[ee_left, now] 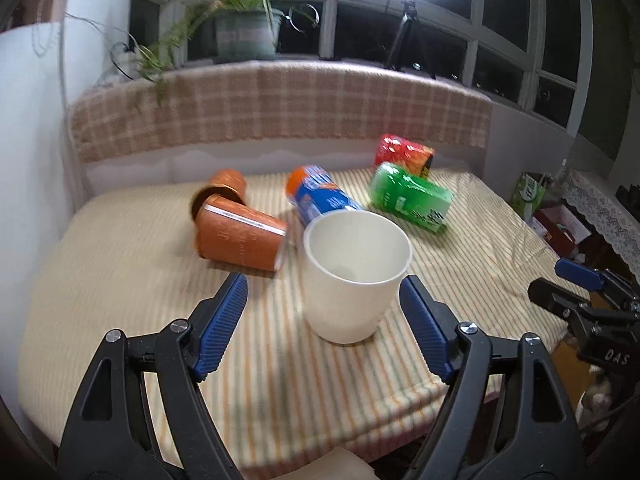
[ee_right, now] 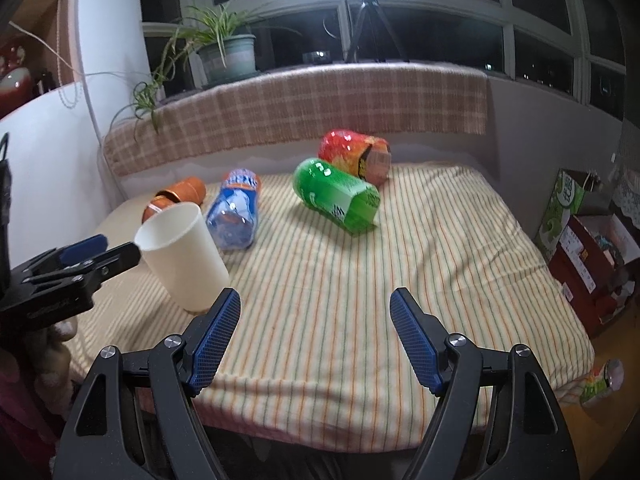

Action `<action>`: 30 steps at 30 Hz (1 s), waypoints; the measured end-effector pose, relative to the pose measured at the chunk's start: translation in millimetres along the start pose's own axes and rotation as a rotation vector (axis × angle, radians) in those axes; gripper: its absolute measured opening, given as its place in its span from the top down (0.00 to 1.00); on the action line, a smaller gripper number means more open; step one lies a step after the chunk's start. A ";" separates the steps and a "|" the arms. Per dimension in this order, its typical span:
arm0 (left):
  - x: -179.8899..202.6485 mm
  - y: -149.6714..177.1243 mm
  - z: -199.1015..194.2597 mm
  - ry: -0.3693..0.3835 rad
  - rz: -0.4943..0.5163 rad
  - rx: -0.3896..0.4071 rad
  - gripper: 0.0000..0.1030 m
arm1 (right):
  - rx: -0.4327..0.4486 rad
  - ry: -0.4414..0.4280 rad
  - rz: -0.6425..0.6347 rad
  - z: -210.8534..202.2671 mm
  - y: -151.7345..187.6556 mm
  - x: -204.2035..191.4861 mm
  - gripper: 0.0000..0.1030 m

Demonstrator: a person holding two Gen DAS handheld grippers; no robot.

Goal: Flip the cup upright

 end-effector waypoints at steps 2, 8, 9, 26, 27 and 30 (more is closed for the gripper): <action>-6.8 -1.0 -13.5 -0.028 -0.013 0.029 0.21 | 0.020 -0.002 -0.006 -1.8 -3.1 -4.1 0.25; -21.9 -14.3 -53.8 -0.141 -0.021 0.137 0.04 | 0.099 -0.007 -0.042 -10.2 -15.4 -18.3 0.22; -23.8 -18.0 -58.1 -0.158 -0.019 0.151 0.04 | 0.114 -0.004 -0.051 -12.3 -18.0 -20.3 0.22; -29.7 -35.4 -91.8 -0.240 -0.021 0.215 0.00 | 0.238 0.014 -0.071 -30.8 -39.4 -32.3 0.14; -30.1 -36.0 -91.9 -0.245 -0.022 0.214 0.00 | 0.241 0.015 -0.072 -30.7 -39.7 -32.5 0.14; -31.9 -36.7 -93.6 -0.255 -0.033 0.216 0.00 | 0.242 0.013 -0.076 -30.8 -40.2 -33.6 0.14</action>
Point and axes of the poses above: each gripper's, at about its wrist camera, not at the fingertips, and z roughly the way its jaws point, x to its right, y to its underside, the point moved 6 cm from there along z, roughly the way its jaws point, and after that the axes turned 14 degrees about z, right-handed, at the moved point
